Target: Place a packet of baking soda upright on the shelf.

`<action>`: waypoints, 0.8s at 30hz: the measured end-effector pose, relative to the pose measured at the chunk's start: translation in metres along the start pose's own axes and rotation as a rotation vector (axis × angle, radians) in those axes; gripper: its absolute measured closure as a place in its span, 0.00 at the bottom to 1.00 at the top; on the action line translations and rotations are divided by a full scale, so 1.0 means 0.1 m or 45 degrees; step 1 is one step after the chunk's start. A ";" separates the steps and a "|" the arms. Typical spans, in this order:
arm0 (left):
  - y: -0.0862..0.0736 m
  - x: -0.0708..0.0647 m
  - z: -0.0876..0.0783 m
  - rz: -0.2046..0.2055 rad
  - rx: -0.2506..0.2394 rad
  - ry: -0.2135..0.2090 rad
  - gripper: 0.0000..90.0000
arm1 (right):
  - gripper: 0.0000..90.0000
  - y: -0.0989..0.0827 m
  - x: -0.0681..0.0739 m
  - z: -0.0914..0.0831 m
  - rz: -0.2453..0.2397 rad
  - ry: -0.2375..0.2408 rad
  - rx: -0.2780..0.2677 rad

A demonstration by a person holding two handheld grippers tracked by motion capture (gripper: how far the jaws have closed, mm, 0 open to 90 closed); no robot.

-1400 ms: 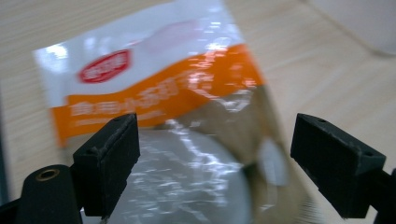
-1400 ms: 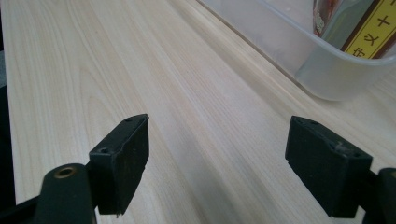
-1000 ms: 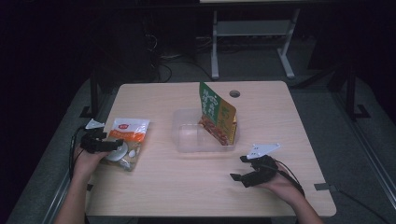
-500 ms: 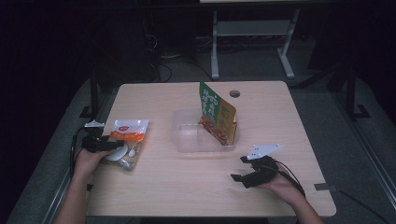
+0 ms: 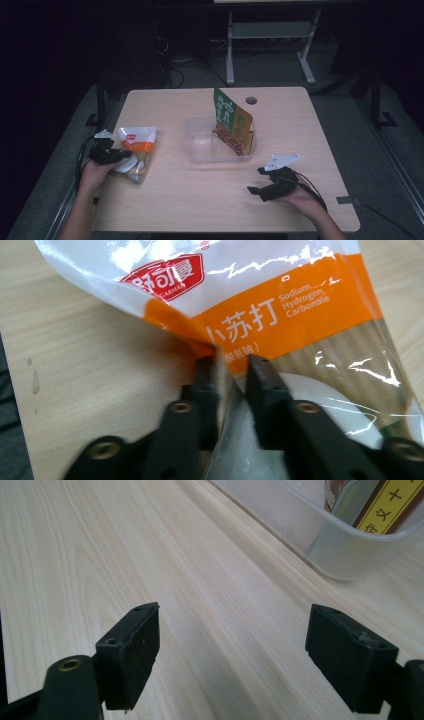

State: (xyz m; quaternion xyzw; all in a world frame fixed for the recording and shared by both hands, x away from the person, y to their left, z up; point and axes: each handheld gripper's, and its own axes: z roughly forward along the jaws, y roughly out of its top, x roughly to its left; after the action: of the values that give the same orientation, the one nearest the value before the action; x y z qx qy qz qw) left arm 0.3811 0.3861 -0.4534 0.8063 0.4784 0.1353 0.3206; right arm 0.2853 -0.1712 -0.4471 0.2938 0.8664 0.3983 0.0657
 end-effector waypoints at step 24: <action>0.14 -0.40 -0.56 0.076 -0.272 -0.238 1.00 | 0.21 0.02 -0.01 -0.03 0.047 0.033 -0.045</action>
State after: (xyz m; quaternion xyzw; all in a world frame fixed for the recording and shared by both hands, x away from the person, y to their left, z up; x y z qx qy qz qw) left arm 0.3413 0.3689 -0.3988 0.7905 0.4051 0.1193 0.4436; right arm 0.2863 -0.1727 -0.4436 0.3035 0.8544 0.4185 0.0522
